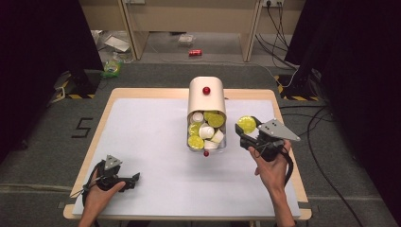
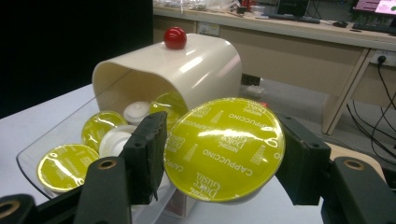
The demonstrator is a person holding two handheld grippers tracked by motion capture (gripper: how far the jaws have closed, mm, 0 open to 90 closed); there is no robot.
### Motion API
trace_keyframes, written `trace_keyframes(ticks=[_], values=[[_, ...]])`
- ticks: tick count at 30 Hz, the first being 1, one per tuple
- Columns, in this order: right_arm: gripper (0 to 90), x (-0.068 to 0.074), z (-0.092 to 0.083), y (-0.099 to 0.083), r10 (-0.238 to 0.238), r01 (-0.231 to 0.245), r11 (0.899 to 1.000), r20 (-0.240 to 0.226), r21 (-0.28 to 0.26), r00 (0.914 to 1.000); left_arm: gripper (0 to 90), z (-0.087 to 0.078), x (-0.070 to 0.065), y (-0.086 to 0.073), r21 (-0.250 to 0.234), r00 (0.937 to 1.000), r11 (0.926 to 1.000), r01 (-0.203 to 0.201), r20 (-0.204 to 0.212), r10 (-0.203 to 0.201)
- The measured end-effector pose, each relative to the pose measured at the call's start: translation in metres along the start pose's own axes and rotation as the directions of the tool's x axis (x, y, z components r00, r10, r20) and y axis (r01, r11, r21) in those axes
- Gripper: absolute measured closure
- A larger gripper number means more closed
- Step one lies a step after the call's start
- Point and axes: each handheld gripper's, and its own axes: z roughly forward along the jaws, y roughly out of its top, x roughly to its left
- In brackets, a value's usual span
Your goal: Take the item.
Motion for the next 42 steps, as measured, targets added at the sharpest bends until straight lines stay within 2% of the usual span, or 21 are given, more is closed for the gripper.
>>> trace_keyframes(ticks=[17,29,33,39,42], values=[[40.8,-0.016,-0.001,-0.022,0.029,-0.030,0.999,0.046,0.033,0.9985,0.0,0.000,0.000,0.000,-0.001,1.0000,1.0000,0.000,0.000,0.000],[40.8,-0.026,0.010,-0.053,0.055,-0.060,0.994,0.065,0.087,0.9964,0.0,0.000,0.000,0.000,-0.001,1.0000,1.0000,0.000,0.001,0.000],[40.8,-0.027,0.011,-0.058,0.059,-0.065,0.993,0.069,0.095,0.9959,0.0,0.000,0.000,0.000,-0.002,1.0000,1.0000,0.002,0.001,-0.002],[40.7,-0.031,0.015,-0.072,0.070,-0.080,0.989,0.090,0.122,0.9935,0.0,0.000,0.000,0.000,-0.001,1.0000,1.0000,0.000,0.001,0.000],[40.7,-0.037,0.018,-0.084,0.080,-0.096,0.983,0.106,0.154,0.9911,0.0,0.000,0.000,0.000,-0.001,1.0000,1.0000,0.000,0.001,0.000]])
